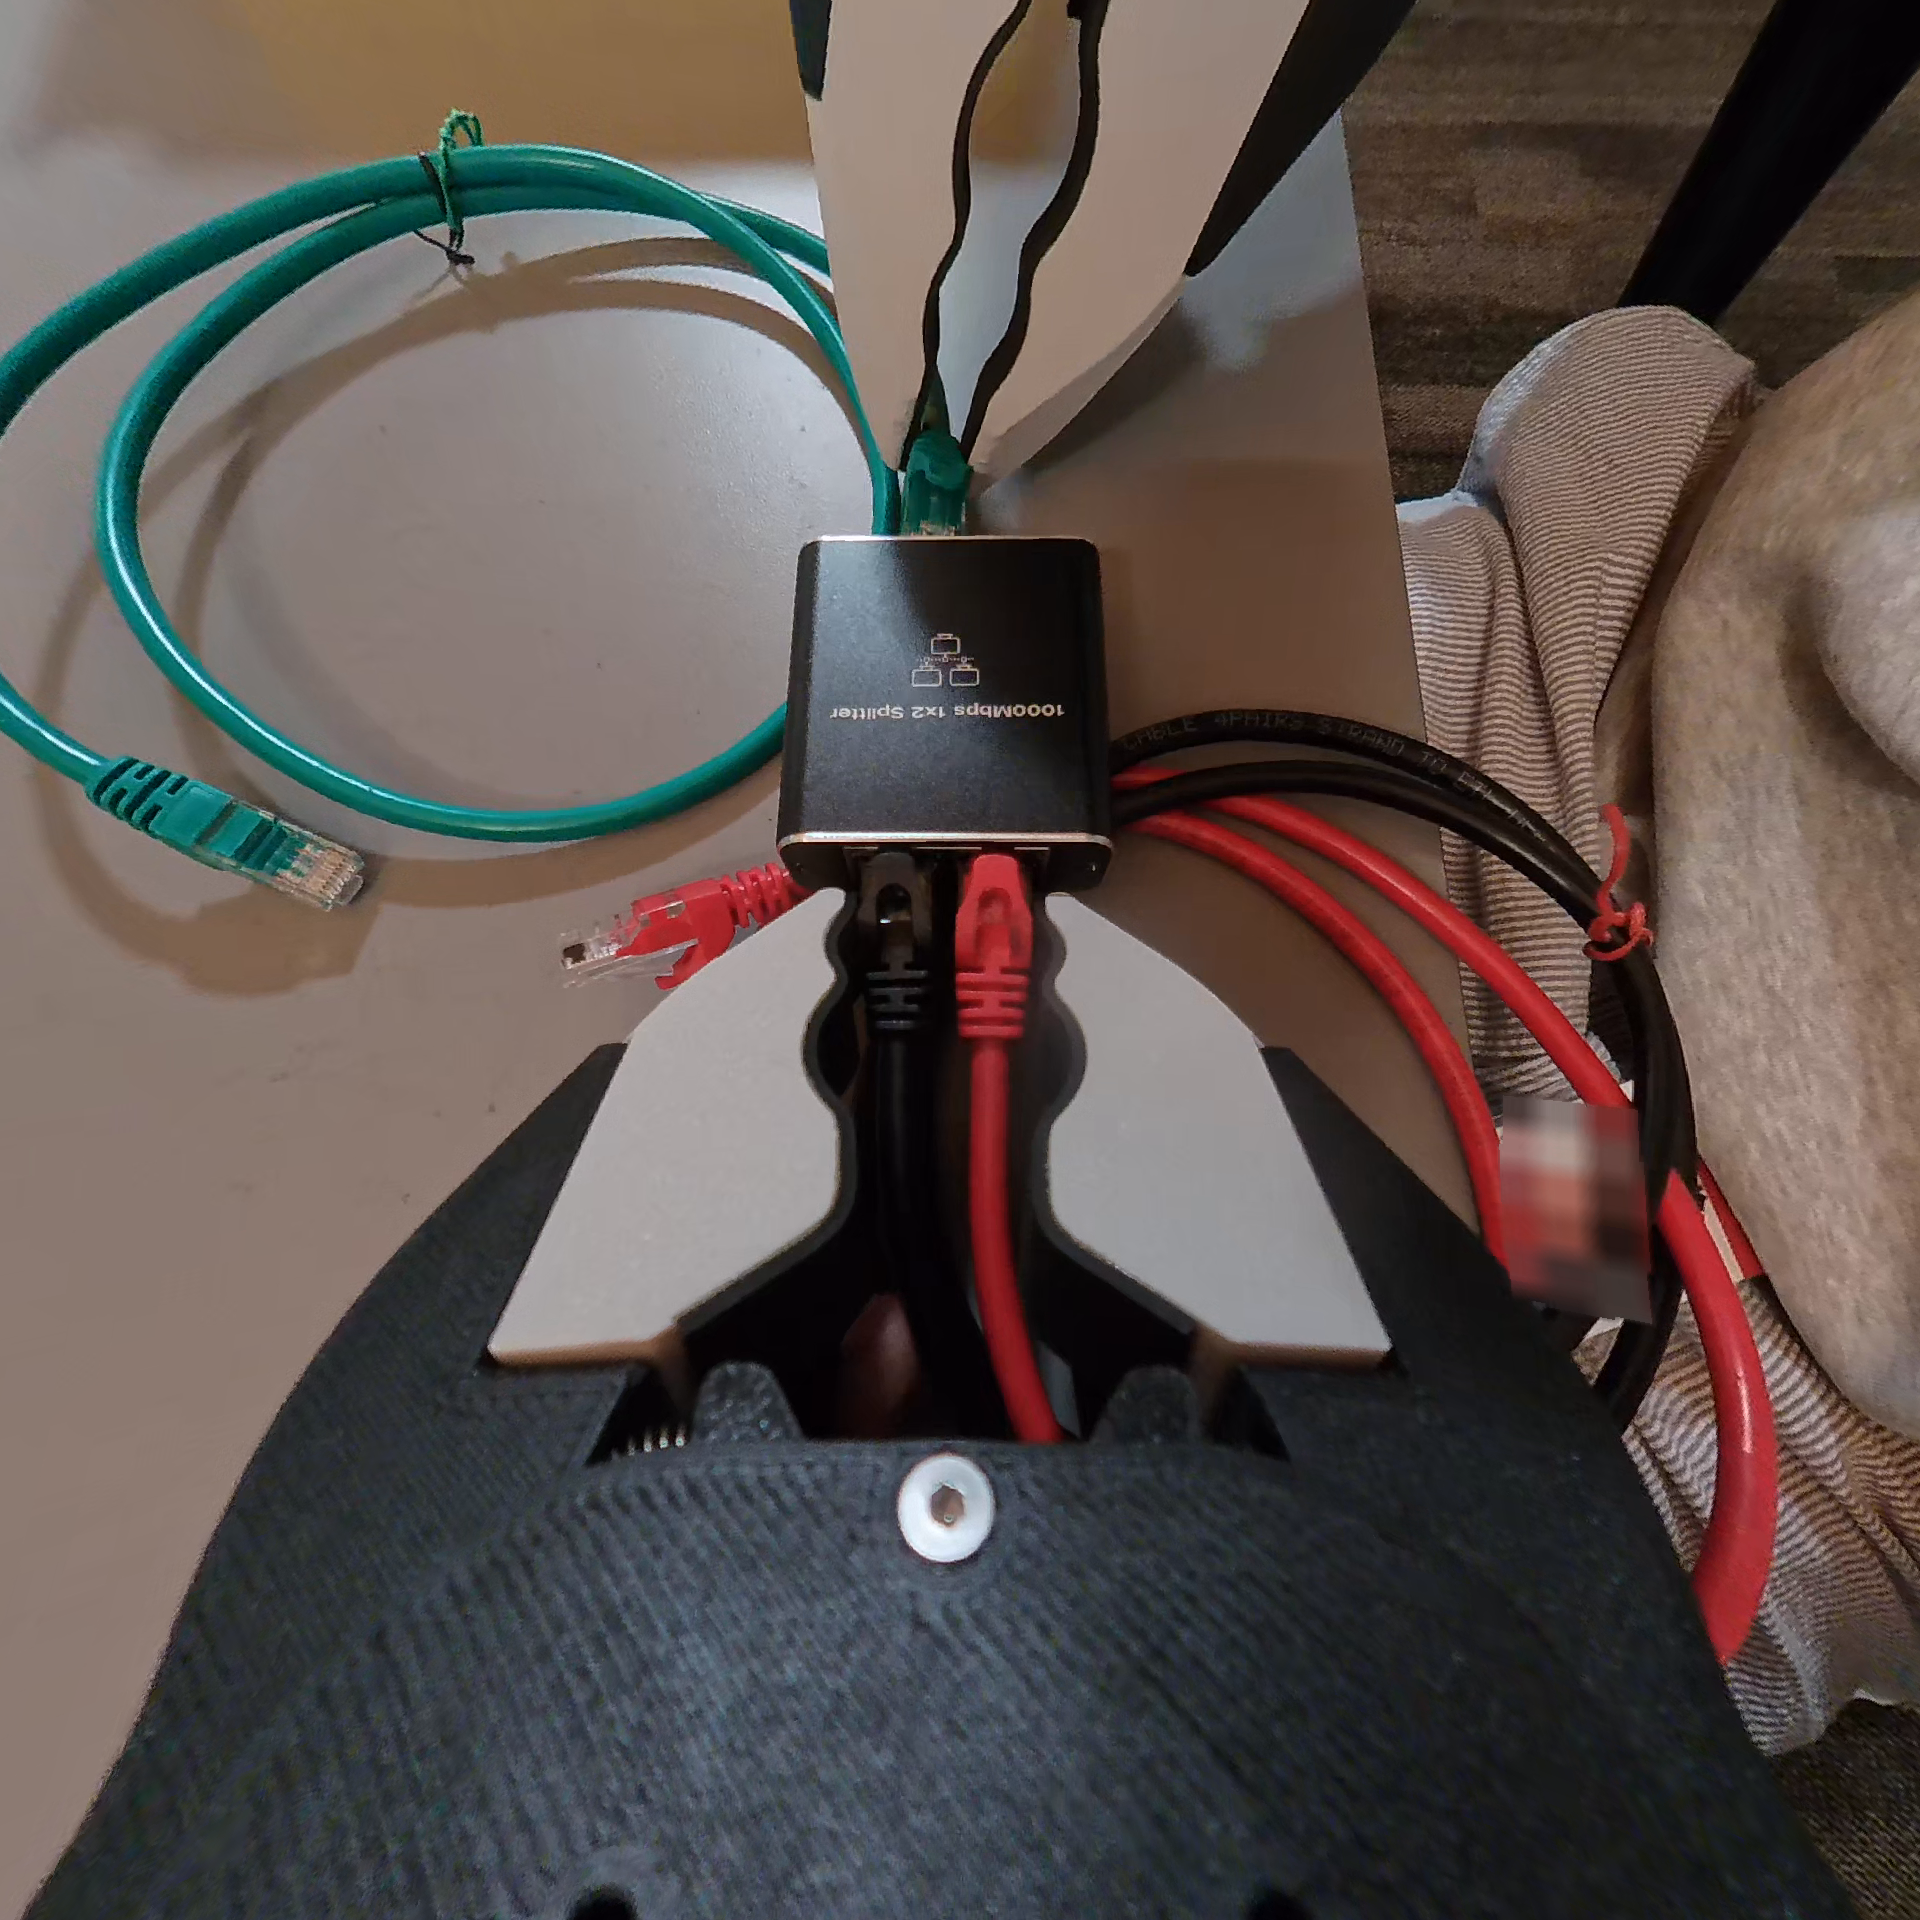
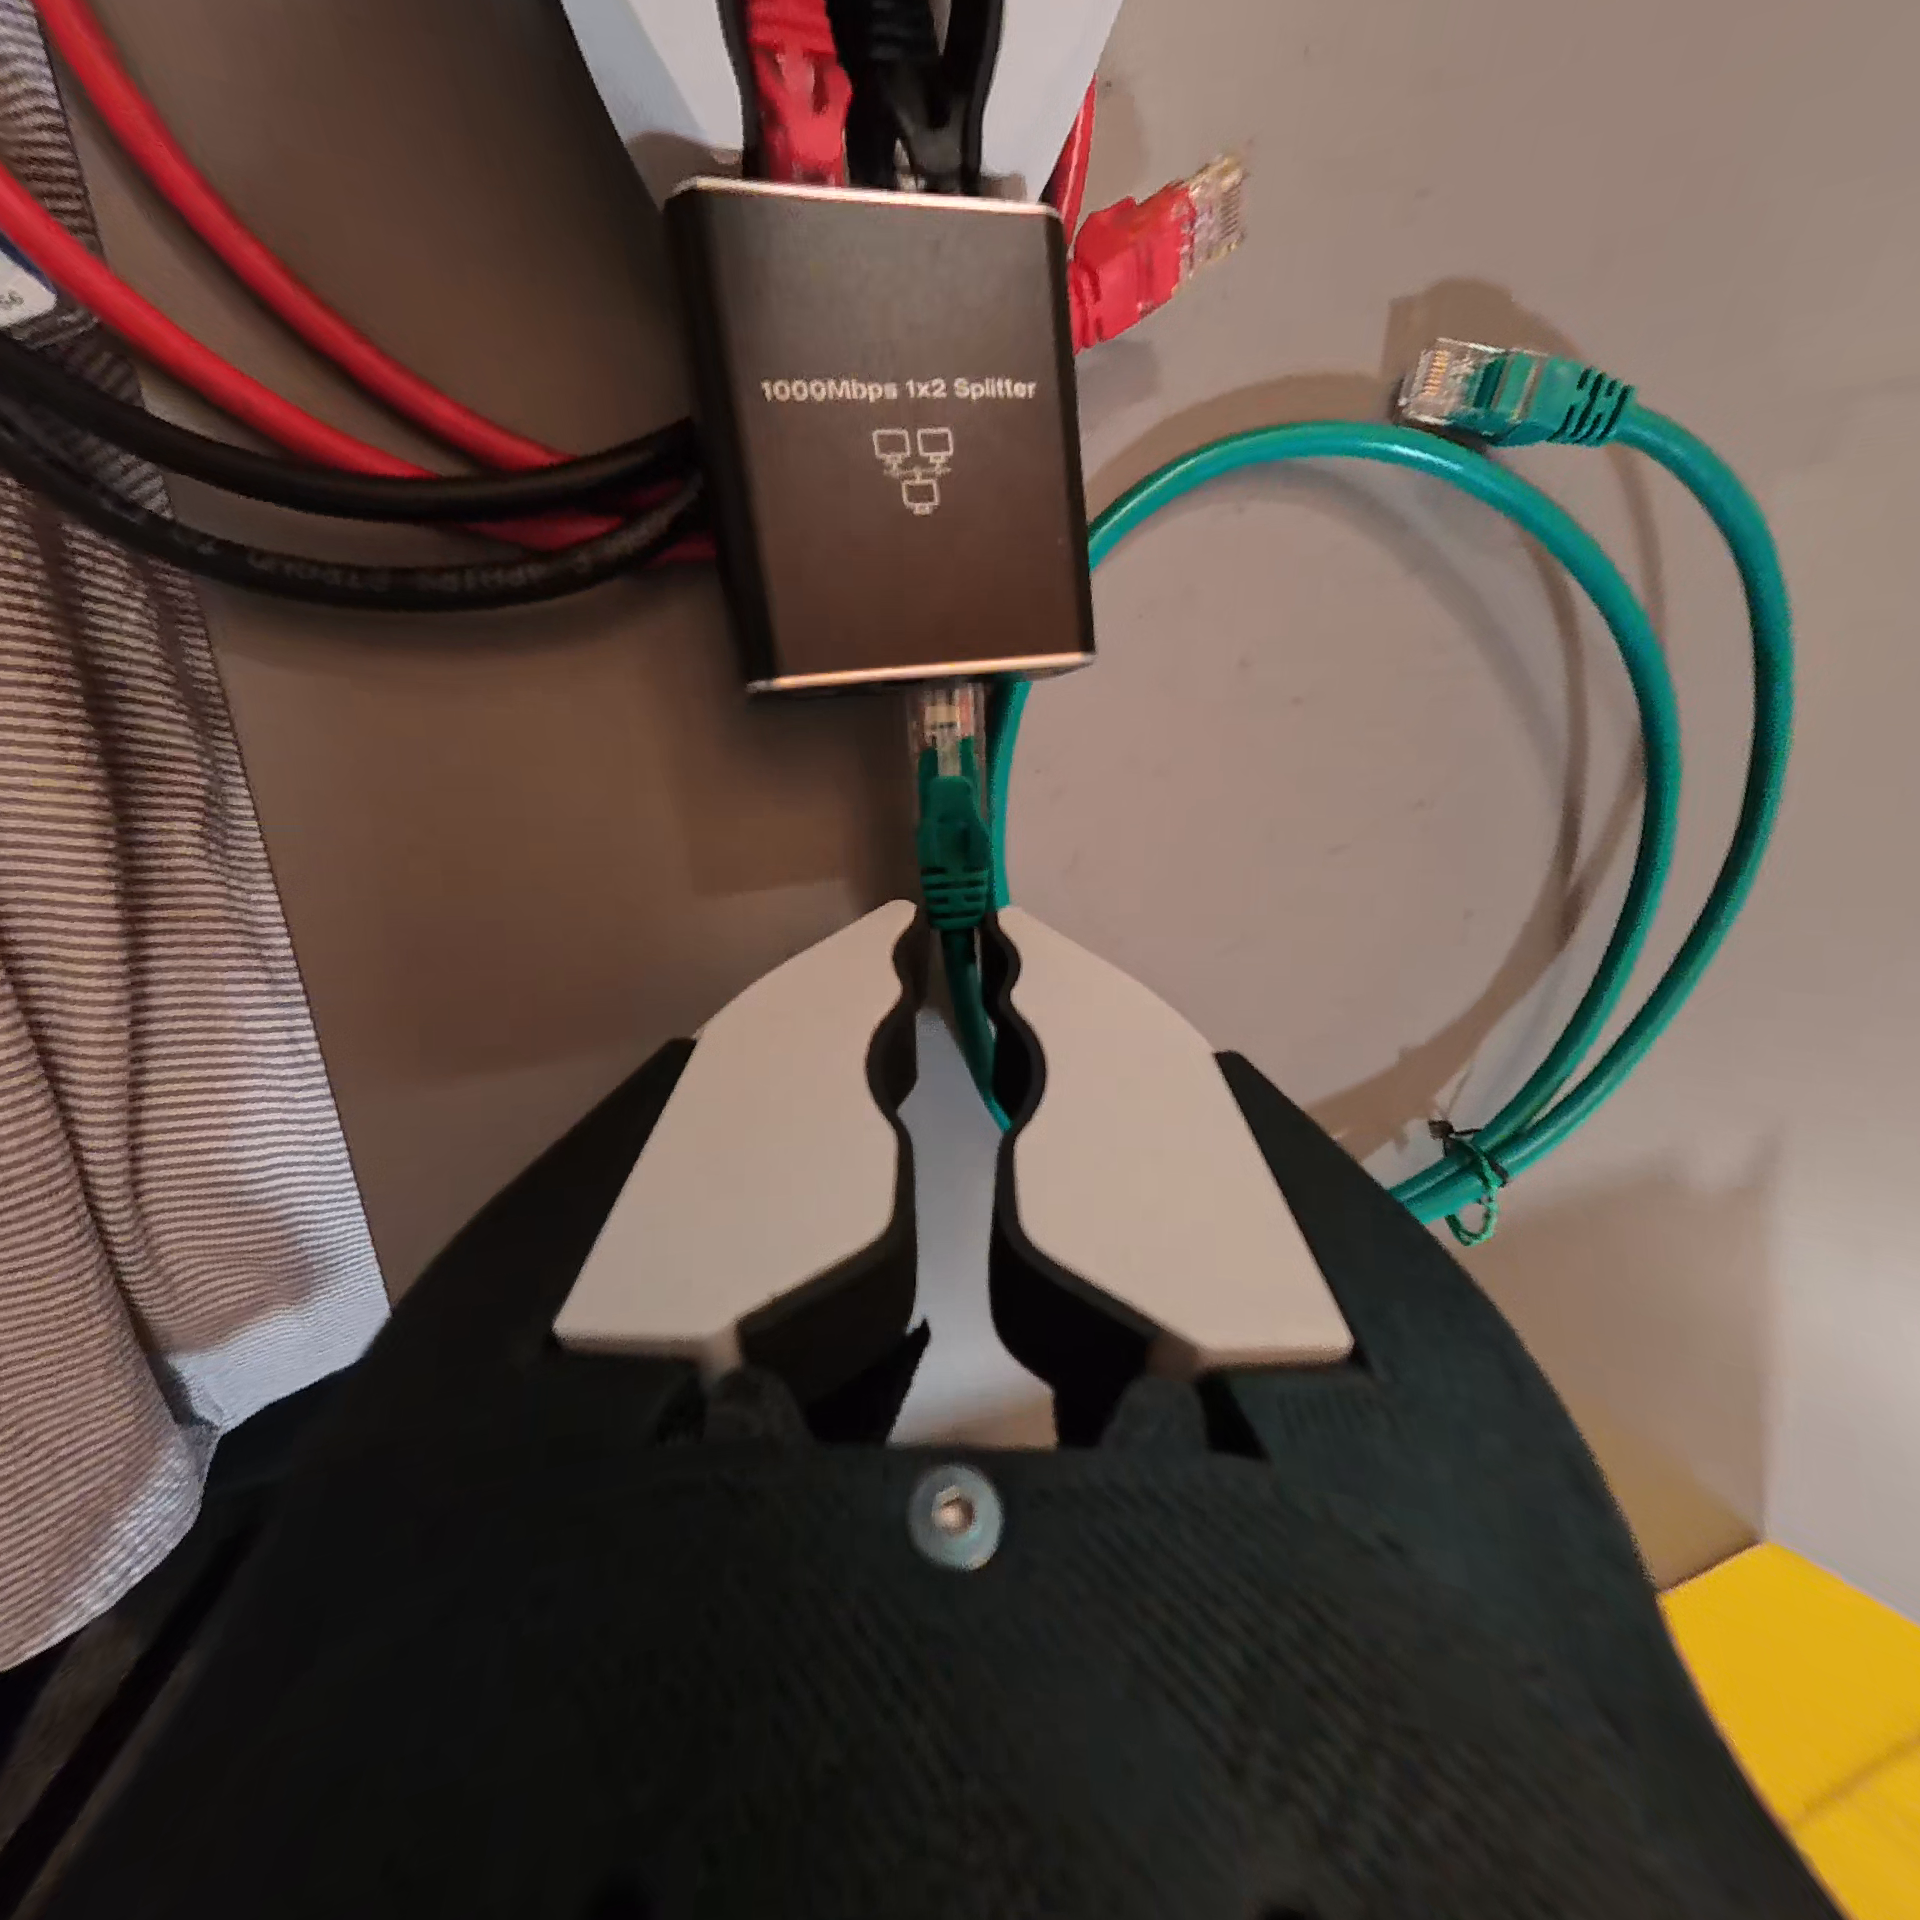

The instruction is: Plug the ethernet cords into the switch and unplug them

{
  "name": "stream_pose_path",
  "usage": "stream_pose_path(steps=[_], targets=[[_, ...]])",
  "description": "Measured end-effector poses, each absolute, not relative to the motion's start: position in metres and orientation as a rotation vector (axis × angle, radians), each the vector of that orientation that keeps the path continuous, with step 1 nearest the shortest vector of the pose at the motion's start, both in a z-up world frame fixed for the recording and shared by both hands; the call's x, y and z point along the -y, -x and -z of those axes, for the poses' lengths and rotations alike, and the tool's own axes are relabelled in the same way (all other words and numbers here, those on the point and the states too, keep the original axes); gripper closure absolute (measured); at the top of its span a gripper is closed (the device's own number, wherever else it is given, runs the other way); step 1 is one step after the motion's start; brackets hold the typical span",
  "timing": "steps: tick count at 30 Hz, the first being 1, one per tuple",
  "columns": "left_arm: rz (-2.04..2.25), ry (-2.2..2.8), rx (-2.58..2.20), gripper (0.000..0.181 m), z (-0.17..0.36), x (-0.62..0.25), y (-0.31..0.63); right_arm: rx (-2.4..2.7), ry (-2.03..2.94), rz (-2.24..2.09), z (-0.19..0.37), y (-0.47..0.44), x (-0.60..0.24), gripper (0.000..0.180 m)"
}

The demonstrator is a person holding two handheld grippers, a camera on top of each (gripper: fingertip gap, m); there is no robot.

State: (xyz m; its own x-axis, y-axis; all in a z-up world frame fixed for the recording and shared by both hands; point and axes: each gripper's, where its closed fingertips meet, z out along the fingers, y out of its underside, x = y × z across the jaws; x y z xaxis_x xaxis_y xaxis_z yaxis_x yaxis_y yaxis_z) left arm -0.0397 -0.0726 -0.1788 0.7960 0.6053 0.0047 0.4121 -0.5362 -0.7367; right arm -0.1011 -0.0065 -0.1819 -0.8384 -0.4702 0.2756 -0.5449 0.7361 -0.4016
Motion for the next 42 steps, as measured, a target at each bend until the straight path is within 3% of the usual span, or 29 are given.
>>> stream_pose_path(steps=[25,42], targets=[[-0.323,2.221,0.755,0.150,0.180,0.074,0.040,2.719,-0.842,-0.601,0.185,0.102,0.006,0.170],[-0.314,2.211,0.755,0.150,0.179,0.074,0.040,2.810,-0.792,-0.742,0.171,0.098,0.006,0.170]])
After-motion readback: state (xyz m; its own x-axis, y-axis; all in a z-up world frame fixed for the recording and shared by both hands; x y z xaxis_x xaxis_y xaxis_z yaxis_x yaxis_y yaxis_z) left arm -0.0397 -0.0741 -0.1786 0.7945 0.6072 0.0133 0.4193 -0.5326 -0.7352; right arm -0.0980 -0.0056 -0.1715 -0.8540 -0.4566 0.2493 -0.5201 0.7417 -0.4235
